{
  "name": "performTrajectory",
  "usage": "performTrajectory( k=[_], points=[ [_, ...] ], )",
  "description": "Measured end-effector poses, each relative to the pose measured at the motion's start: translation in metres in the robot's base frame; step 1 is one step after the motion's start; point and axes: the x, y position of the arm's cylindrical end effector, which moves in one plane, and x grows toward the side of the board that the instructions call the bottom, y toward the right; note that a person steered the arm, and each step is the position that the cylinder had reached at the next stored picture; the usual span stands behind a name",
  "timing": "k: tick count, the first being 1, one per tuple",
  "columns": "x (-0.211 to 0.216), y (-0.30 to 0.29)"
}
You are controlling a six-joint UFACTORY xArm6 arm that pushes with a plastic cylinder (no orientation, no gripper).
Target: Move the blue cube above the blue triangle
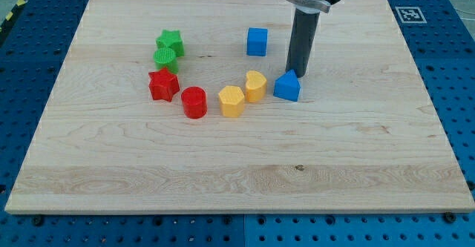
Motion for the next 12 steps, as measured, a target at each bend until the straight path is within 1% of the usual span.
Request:
performTrajectory(
  k=[1,3,4,6,7,8,11,12],
  points=[
    [0.007,0.001],
    [-0.006,0.022],
    [-0.034,0.025],
    [-0.126,0.013],
    [-0.132,-0.027],
    [-0.127,-0.045],
    [-0.089,-0.052],
    [-0.085,-0.062]
  ],
)
